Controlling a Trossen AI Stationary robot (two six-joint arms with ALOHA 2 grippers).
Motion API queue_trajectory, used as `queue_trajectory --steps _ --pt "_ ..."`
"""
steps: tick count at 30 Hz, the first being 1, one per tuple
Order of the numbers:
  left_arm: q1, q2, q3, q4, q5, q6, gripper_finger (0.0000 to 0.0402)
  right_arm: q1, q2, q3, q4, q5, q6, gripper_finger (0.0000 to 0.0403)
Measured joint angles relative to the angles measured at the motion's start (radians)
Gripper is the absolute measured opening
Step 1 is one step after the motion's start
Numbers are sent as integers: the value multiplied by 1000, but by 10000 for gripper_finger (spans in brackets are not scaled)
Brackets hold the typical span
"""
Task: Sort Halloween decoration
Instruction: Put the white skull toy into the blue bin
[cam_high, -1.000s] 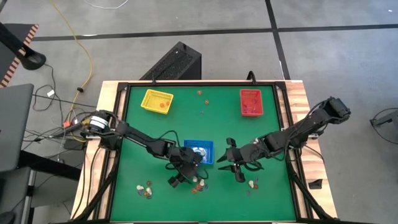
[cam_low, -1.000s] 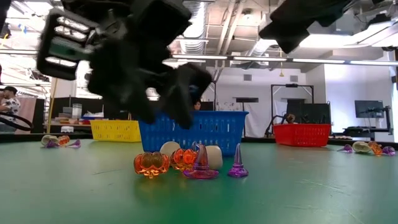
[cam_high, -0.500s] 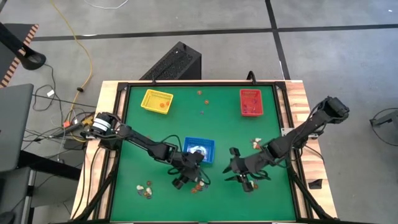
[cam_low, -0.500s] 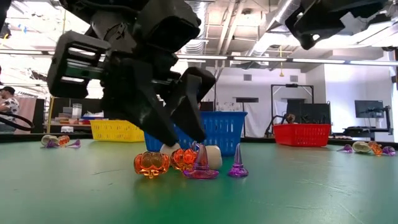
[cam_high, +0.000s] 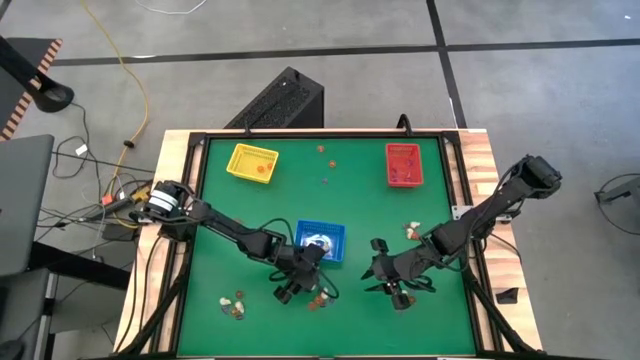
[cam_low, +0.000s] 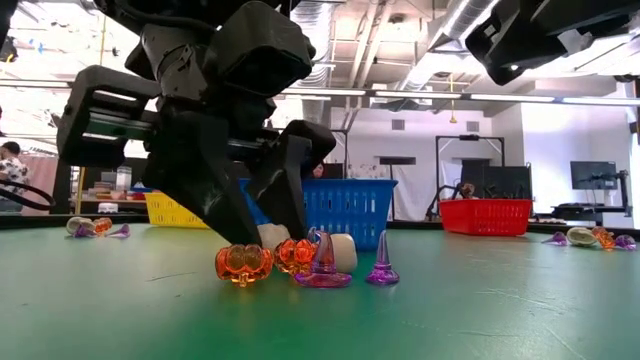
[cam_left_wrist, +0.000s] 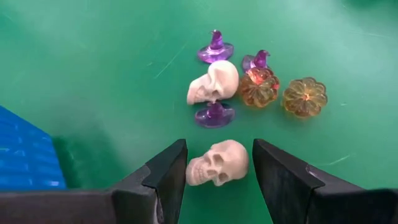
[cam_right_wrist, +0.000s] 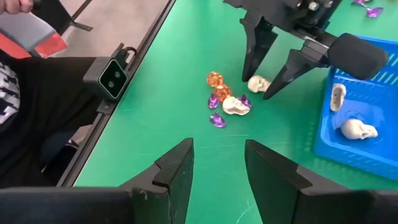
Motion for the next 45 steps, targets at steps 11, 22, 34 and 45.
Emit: queue_trajectory --steps 11,22,34,45 --pt "0 27 0 5 7 -22 173 0 0 0 4 0 -2 175" --pt "1 28 0 8 21 -21 147 0 0 0 5 4 -3 175" --pt "1 18 11 -7 33 -26 71 0 0 0 4 5 -2 175" --pt "22 -132 108 -126 -74 98 70 -1 0 -1 -17 8 4 175"
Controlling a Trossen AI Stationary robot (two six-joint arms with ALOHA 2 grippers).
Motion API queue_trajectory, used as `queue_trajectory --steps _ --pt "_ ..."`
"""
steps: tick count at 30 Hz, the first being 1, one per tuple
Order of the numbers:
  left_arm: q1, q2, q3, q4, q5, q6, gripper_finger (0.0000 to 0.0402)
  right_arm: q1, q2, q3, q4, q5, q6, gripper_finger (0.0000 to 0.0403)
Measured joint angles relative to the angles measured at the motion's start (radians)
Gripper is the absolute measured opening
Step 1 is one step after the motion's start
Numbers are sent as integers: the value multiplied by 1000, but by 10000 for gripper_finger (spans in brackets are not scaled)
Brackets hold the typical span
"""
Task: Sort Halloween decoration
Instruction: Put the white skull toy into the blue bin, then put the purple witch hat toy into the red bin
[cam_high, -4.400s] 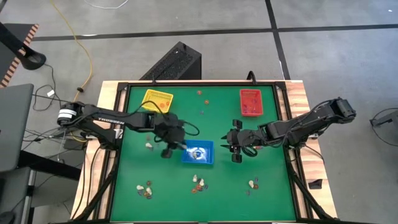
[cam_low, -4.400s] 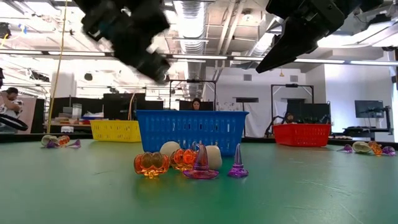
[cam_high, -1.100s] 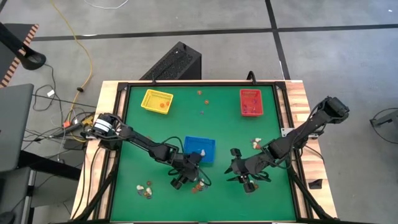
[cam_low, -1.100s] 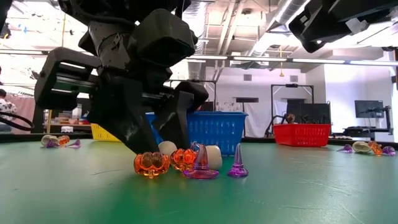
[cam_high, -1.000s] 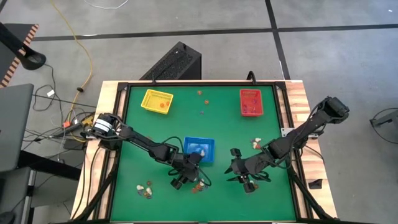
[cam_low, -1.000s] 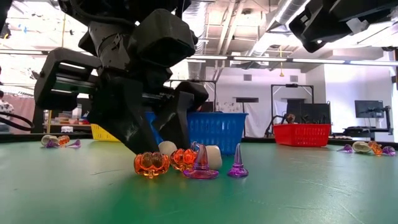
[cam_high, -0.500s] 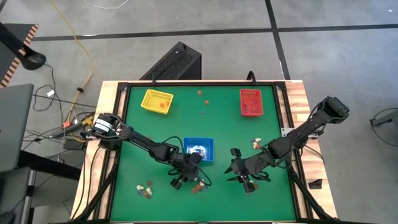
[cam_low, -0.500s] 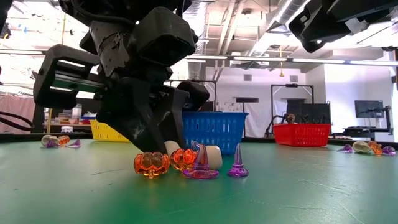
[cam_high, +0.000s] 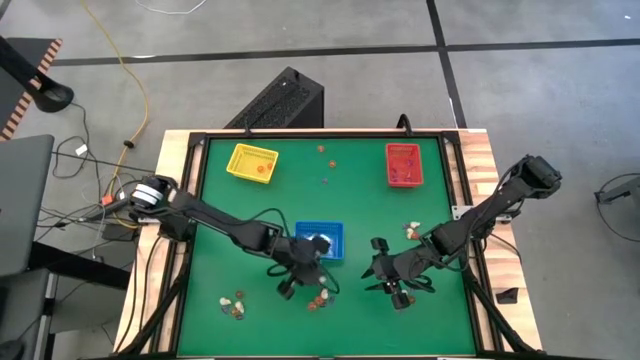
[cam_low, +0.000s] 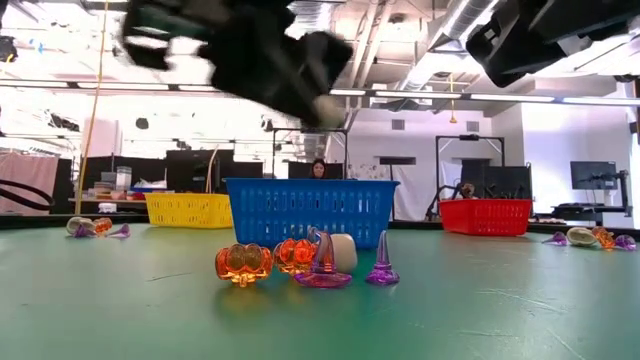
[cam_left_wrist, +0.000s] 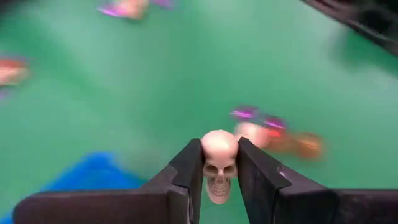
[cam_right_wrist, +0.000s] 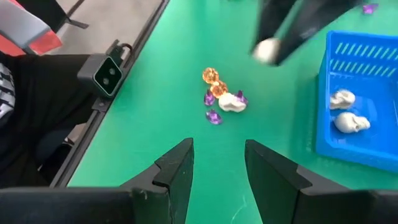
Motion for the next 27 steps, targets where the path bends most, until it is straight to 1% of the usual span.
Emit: queue_trajectory --steps 3,4,5,7,9,12,14,23,27 --pt "35 -22 1 -22 -158 14 70 -4 0 0 -4 20 1 175" --pt "53 -21 1 -30 -193 6 70 -4 0 0 -3 23 1 175" --pt "72 -20 1 -43 -207 -6 70 -5 0 0 -1 25 1 175" --pt "113 -17 -1 -58 -193 -38 70 -5 0 0 -2 29 2 175" --pt "149 -8 0 -57 -159 -79 71 -5 0 0 -2 29 3 175" --pt "186 -6 -1 -79 -159 -168 75 -4 0 0 -3 29 3 175" --pt "200 -6 0 -83 -162 -180 83 -4 0 0 -3 29 3 175" --pt "185 -13 -1 -101 -168 -169 152 -3 0 0 -3 28 3 175" --pt "168 -49 0 -121 -234 -169 172 -4 0 0 -4 28 3 175"
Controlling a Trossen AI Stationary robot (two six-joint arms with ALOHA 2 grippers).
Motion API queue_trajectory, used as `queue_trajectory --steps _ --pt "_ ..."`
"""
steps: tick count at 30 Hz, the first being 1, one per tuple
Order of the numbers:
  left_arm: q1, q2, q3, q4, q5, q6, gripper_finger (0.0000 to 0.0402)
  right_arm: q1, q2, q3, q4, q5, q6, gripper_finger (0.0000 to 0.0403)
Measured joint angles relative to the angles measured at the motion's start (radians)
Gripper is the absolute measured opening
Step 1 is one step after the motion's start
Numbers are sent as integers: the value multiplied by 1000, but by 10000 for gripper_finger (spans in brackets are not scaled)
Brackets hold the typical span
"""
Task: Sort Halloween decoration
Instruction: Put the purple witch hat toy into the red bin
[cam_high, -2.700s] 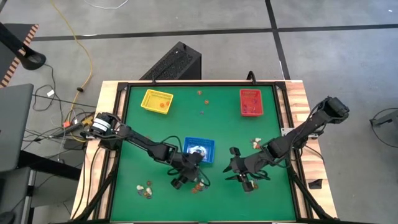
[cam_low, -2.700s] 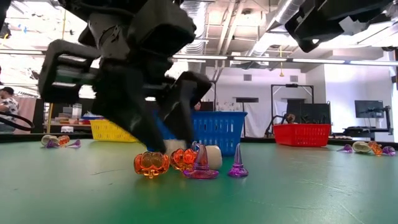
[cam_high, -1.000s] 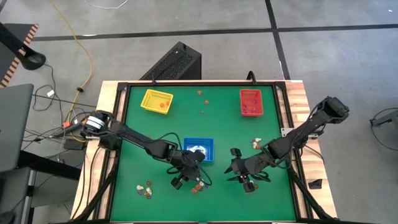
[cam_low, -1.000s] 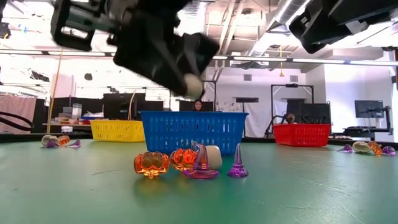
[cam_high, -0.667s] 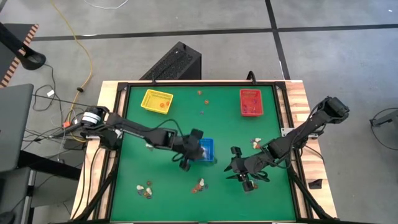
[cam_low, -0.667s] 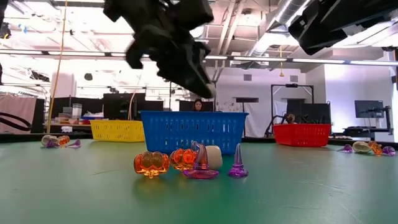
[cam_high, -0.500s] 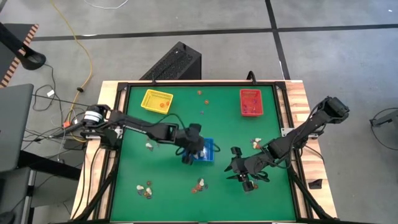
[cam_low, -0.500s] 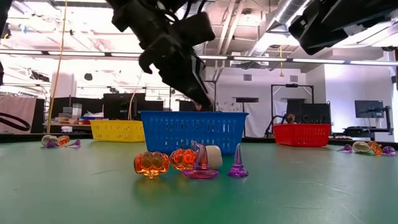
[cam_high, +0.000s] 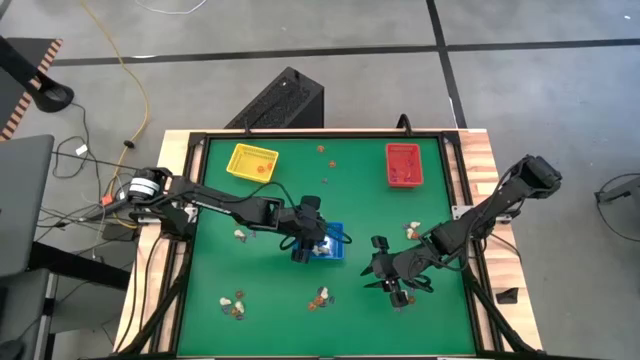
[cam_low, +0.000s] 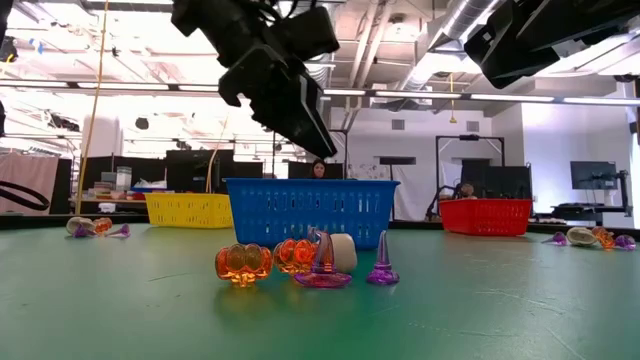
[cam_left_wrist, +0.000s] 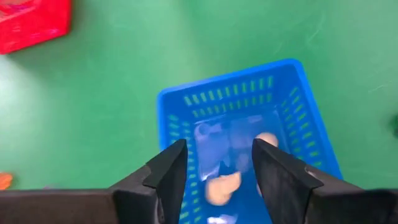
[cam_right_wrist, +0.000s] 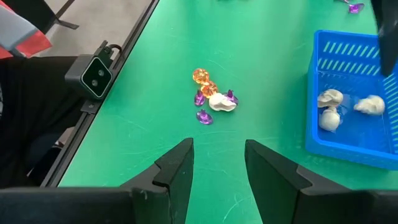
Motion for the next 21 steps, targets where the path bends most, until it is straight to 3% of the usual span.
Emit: queue_trajectory --steps 6,11,17,21 --pt "-19 -85 1 -64 -52 -40 180 0 0 0 4 0 0 175" --pt "-21 -119 0 -132 -4 -94 179 -1 13 0 60 35 -3 175" --pt "-24 -120 -140 12 19 -103 169 -6 103 1 200 7 -36 175" --pt "-27 -187 -180 78 20 -135 158 -14 176 1 290 -53 -52 175"
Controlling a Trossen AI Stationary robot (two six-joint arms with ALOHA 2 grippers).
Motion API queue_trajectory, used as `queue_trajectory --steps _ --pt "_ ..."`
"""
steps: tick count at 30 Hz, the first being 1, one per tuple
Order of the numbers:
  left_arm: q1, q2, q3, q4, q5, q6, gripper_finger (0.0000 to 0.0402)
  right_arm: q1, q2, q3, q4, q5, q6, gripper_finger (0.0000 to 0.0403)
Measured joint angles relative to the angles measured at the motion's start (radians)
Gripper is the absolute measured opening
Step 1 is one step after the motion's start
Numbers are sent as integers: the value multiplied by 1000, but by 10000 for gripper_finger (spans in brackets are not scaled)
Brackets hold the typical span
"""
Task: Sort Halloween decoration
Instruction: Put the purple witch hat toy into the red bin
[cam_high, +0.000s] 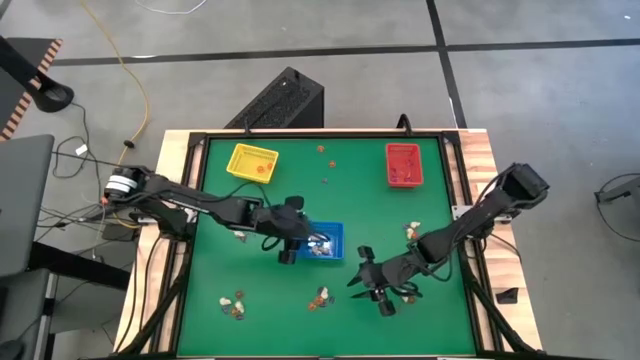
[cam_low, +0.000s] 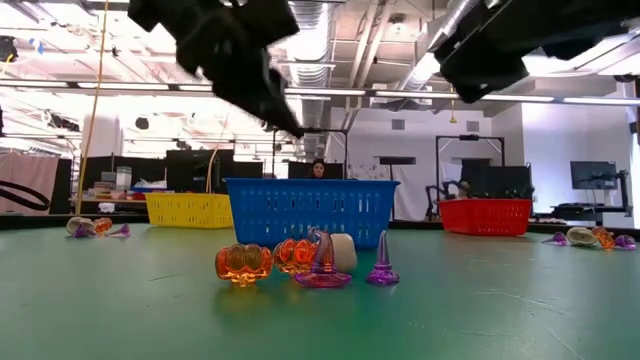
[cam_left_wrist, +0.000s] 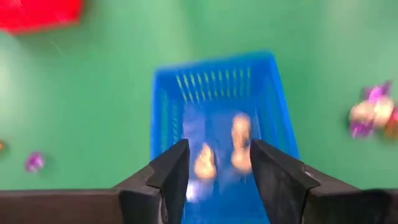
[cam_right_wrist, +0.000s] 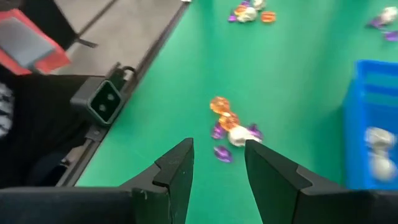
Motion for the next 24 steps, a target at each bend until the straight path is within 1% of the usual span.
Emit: queue_trajectory --steps 2,4,6,9,12,15,16,19,22,24 --pt "-12 -53 -24 12 -1 -2 151 -7 25 0 49 -34 -1 175" --pt "-32 -114 -56 70 -2 16 145 -17 39 0 91 -60 -7 175" --pt "-55 -178 -108 151 -23 42 140 -28 53 0 131 -72 -25 175" --pt "-83 -258 -224 375 -66 62 132 -38 81 -1 195 -78 -66 175" --pt "-99 -302 -337 610 -74 54 127 -48 100 -1 228 -95 -87 175" --pt "-106 -324 -415 730 -73 49 125 -60 114 -1 235 -99 -89 175" --pt "-106 -324 -428 749 -72 47 125 -63 125 -1 247 -98 -88 175" --pt "-105 -336 -441 739 -75 38 125 -75 161 0 255 -98 -82 175" --pt "-106 -335 -439 743 -74 37 125 -88 223 0 329 -106 -64 175" --pt "-106 -335 -439 745 -72 43 125 -93 264 0 382 -138 -49 175"
